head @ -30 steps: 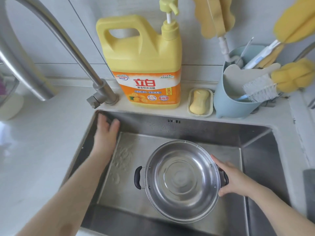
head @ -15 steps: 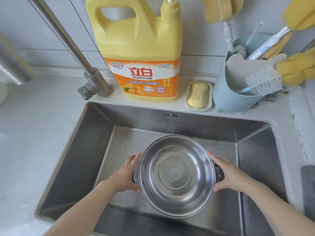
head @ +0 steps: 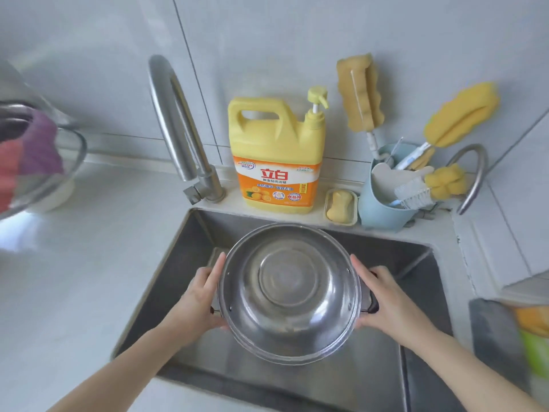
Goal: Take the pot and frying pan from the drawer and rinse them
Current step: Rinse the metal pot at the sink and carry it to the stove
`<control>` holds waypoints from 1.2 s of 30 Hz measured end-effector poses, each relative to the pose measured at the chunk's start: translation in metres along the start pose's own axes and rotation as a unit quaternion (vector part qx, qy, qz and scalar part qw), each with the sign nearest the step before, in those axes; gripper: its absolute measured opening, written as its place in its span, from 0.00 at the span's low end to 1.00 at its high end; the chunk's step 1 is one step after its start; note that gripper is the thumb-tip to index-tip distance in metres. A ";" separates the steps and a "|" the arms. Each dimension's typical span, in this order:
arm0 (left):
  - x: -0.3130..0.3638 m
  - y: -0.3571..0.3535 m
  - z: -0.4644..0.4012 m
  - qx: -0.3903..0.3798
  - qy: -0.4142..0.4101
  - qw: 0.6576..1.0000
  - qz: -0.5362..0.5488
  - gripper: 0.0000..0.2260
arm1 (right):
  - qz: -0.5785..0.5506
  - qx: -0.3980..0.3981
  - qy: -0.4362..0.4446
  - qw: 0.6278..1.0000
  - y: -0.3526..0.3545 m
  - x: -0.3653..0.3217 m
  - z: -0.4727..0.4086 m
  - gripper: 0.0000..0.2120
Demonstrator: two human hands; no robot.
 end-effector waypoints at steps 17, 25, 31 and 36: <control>0.205 0.170 0.090 0.369 -0.351 0.852 -0.120 0.39 | 0.248 0.445 0.194 0.839 0.235 -0.161 0.129 0.59; 0.280 0.255 0.108 0.496 -0.388 0.761 -0.155 0.50 | 0.292 0.550 0.267 0.736 0.331 -0.221 0.166 0.54; 0.308 0.271 0.111 0.527 -0.405 0.726 -0.177 0.50 | 0.309 0.565 0.290 0.707 0.363 -0.229 0.171 0.54; 0.316 0.264 0.101 0.451 -0.390 0.790 -0.143 0.52 | 0.284 0.531 0.267 0.752 0.367 -0.213 0.159 0.55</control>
Point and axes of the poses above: each hand's wrist, its own z-axis away from the middle knuckle, its own y-axis out of the back of the hand, x = y × z, the point moved 5 cm from there along -z, towards the middle knuckle, and after that the axes turned 10 degrees about z, right-handed, at the moved point
